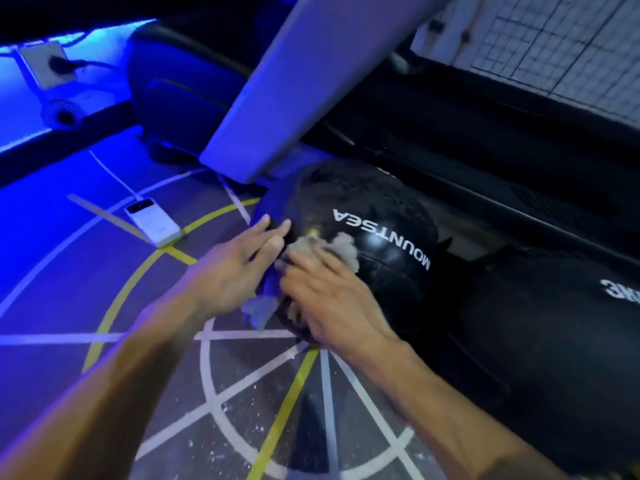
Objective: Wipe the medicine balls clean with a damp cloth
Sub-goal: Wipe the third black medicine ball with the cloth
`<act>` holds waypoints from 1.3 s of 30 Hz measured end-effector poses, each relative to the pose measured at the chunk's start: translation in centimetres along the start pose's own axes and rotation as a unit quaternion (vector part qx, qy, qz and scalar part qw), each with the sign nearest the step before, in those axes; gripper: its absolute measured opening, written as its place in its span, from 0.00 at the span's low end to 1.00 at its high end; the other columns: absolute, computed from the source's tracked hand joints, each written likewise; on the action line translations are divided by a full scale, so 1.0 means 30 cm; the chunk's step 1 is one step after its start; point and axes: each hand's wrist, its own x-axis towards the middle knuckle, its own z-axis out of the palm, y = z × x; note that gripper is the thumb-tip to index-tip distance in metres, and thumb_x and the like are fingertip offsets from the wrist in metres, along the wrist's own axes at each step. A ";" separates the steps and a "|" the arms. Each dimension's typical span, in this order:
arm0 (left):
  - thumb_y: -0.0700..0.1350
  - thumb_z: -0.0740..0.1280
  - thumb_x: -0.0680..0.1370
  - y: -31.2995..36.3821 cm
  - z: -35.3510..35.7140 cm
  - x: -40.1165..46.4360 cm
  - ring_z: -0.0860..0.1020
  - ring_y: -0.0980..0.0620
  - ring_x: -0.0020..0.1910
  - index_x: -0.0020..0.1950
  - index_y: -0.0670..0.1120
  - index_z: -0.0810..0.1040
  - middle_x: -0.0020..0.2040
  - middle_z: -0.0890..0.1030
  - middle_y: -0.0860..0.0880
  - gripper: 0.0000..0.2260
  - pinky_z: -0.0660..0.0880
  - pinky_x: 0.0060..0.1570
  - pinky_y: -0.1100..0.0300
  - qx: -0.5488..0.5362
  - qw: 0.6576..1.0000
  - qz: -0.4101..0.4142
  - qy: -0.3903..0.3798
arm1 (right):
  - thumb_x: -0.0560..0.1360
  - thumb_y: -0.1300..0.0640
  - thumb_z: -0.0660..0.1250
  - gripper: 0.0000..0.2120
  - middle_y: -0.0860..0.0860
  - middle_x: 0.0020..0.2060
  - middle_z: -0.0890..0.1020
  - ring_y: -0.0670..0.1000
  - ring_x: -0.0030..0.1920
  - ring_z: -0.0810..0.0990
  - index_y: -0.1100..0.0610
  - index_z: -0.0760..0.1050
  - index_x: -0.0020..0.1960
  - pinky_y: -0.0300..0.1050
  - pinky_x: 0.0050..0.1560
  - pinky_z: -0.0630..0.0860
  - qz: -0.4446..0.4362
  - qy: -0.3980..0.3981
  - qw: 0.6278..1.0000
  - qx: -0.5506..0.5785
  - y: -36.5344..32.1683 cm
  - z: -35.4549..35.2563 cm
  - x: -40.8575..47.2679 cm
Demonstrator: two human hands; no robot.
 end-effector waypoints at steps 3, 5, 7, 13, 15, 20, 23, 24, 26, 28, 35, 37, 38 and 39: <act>0.70 0.52 0.81 -0.020 -0.013 -0.010 0.59 0.66 0.76 0.71 0.78 0.65 0.79 0.56 0.70 0.18 0.62 0.70 0.59 0.019 1.000 -0.006 -0.004 | 0.80 0.62 0.61 0.16 0.52 0.70 0.78 0.53 0.74 0.71 0.59 0.79 0.65 0.56 0.78 0.62 0.108 0.138 0.982 0.068 0.081 -0.084 -0.043; 0.71 0.52 0.81 -0.017 -0.019 -0.019 0.61 0.65 0.76 0.72 0.75 0.67 0.79 0.60 0.68 0.20 0.64 0.67 0.59 0.026 0.999 -0.015 0.023 | 0.82 0.62 0.60 0.15 0.52 0.71 0.77 0.52 0.75 0.70 0.59 0.79 0.65 0.56 0.77 0.64 0.238 0.222 0.935 0.139 0.149 -0.121 -0.091; 0.67 0.56 0.80 -0.001 -0.030 -0.031 0.69 0.60 0.74 0.71 0.71 0.72 0.77 0.69 0.60 0.20 0.68 0.64 0.58 0.027 0.998 -0.037 0.049 | 0.83 0.60 0.59 0.13 0.50 0.75 0.72 0.50 0.78 0.65 0.56 0.79 0.62 0.50 0.78 0.61 0.350 0.267 0.878 0.186 0.211 -0.163 -0.124; 0.78 0.61 0.67 0.091 -0.126 0.050 0.82 0.55 0.50 0.51 0.64 0.80 0.53 0.84 0.58 0.24 0.76 0.54 0.52 0.061 0.986 -0.091 0.128 | 0.83 0.53 0.62 0.08 0.44 0.46 0.85 0.48 0.49 0.83 0.50 0.79 0.49 0.44 0.44 0.75 0.567 0.241 0.708 0.344 0.321 -0.202 -0.155; 0.73 0.68 0.72 0.144 -0.150 0.131 0.80 0.56 0.51 0.60 0.58 0.79 0.55 0.83 0.58 0.25 0.73 0.54 0.54 0.040 0.983 -0.109 0.143 | 0.82 0.54 0.62 0.08 0.46 0.40 0.85 0.48 0.41 0.83 0.49 0.79 0.49 0.45 0.40 0.77 0.583 0.221 0.705 0.338 0.326 -0.188 -0.163; 0.72 0.64 0.76 0.202 -0.129 0.289 0.79 0.43 0.46 0.47 0.53 0.80 0.46 0.83 0.47 0.22 0.74 0.44 0.52 0.198 0.957 -0.175 0.116 | 0.81 0.53 0.66 0.07 0.46 0.40 0.84 0.47 0.42 0.82 0.51 0.82 0.47 0.44 0.41 0.76 0.600 0.242 0.721 0.249 0.369 -0.190 -0.176; 0.61 0.59 0.84 0.239 -0.086 0.321 0.72 0.38 0.47 0.48 0.47 0.73 0.48 0.77 0.42 0.18 0.67 0.44 0.50 0.313 0.924 -0.169 0.143 | 0.79 0.54 0.69 0.09 0.44 0.34 0.83 0.45 0.37 0.81 0.52 0.82 0.40 0.38 0.34 0.72 0.623 0.259 0.698 0.242 0.394 -0.189 -0.176; 0.58 0.57 0.85 0.250 -0.074 0.329 0.71 0.37 0.47 0.49 0.46 0.71 0.48 0.74 0.41 0.15 0.66 0.44 0.50 0.336 0.917 -0.156 0.146 | 0.78 0.54 0.70 0.10 0.44 0.32 0.82 0.45 0.35 0.80 0.52 0.82 0.39 0.38 0.33 0.71 0.626 0.264 0.692 0.244 0.396 -0.193 -0.172; 0.53 0.57 0.85 0.259 -0.067 0.346 0.70 0.36 0.47 0.50 0.46 0.70 0.47 0.74 0.40 0.12 0.66 0.44 0.49 0.339 0.917 -0.147 0.148 | 0.77 0.55 0.70 0.11 0.48 0.30 0.82 0.49 0.34 0.80 0.53 0.81 0.36 0.44 0.35 0.75 0.631 0.275 0.683 0.246 0.404 -0.196 -0.164; 0.53 0.60 0.85 0.256 -0.074 0.355 0.72 0.35 0.49 0.47 0.44 0.71 0.48 0.77 0.39 0.13 0.67 0.44 0.50 0.301 0.930 -0.142 0.157 | 0.77 0.56 0.70 0.11 0.53 0.32 0.84 0.55 0.38 0.83 0.56 0.81 0.37 0.52 0.41 0.80 0.633 0.277 0.679 0.248 0.397 -0.204 -0.165; 0.56 0.65 0.77 0.219 -0.021 0.316 0.83 0.35 0.37 0.39 0.45 0.72 0.36 0.77 0.40 0.15 0.82 0.39 0.40 0.105 0.969 -0.110 0.196 | 0.77 0.58 0.69 0.08 0.42 0.34 0.84 0.44 0.38 0.83 0.48 0.84 0.42 0.45 0.44 0.80 0.596 0.329 0.700 0.214 0.391 -0.266 -0.212; 0.59 0.64 0.74 0.169 -0.012 0.306 0.83 0.37 0.37 0.40 0.49 0.75 0.36 0.78 0.42 0.14 0.84 0.44 0.40 0.046 0.976 -0.128 0.173 | 0.78 0.58 0.68 0.08 0.42 0.36 0.84 0.43 0.40 0.83 0.49 0.84 0.45 0.42 0.45 0.80 0.588 0.327 0.708 0.213 0.390 -0.275 -0.205; 0.59 0.64 0.74 0.168 -0.015 0.300 0.84 0.39 0.38 0.42 0.51 0.76 0.37 0.79 0.44 0.13 0.84 0.47 0.40 0.012 0.977 -0.134 0.167 | 0.79 0.58 0.67 0.08 0.42 0.36 0.84 0.43 0.41 0.83 0.49 0.84 0.46 0.37 0.44 0.78 0.582 0.317 0.719 0.208 0.382 -0.276 -0.200; 0.60 0.64 0.74 0.179 -0.018 0.290 0.83 0.41 0.40 0.45 0.53 0.77 0.41 0.81 0.47 0.11 0.83 0.51 0.41 -0.017 0.978 -0.129 0.161 | 0.80 0.58 0.67 0.08 0.42 0.37 0.84 0.43 0.42 0.83 0.50 0.83 0.46 0.32 0.43 0.75 0.577 0.312 0.727 0.204 0.373 -0.277 -0.195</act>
